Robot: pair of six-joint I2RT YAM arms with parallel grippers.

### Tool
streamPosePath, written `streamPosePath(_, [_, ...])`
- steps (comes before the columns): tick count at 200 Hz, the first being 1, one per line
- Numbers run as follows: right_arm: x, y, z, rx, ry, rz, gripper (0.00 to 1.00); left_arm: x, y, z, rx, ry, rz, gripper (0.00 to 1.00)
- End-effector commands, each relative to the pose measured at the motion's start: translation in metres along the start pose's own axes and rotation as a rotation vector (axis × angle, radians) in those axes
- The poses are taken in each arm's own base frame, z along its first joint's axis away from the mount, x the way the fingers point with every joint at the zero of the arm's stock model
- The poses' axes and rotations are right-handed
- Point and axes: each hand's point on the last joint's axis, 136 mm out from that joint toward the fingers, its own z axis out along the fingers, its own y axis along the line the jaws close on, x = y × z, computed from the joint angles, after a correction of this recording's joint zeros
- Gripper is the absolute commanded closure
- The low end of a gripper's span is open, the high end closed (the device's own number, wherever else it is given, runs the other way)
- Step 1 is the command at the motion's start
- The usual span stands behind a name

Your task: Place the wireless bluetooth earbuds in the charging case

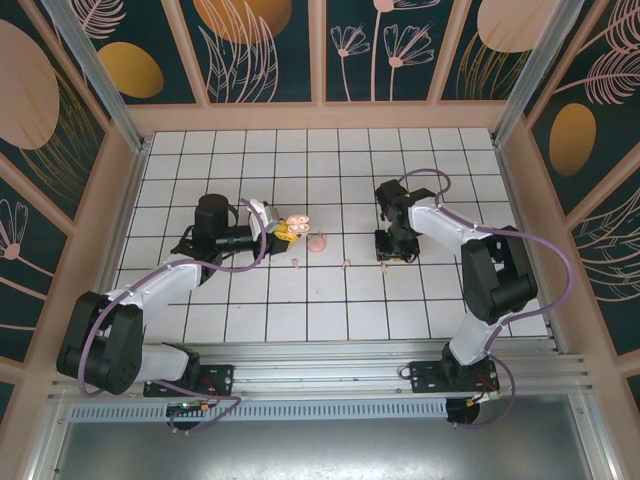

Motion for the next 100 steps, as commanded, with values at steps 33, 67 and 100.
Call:
streamPosePath(33, [0.013,0.005,0.020,-0.005,0.080,-0.018,0.69,-0.010,0.000,0.001,0.012,-0.016,0.033,0.94])
streamPosePath(67, [0.012,0.007,0.024,-0.010,0.087,-0.028,0.69,-0.010,0.000,0.002,0.014,-0.016,0.030,0.94])
streamPosePath(100, [0.010,0.008,0.028,-0.012,0.091,-0.033,0.71,-0.010,0.000,0.002,0.013,-0.015,0.030,0.95])
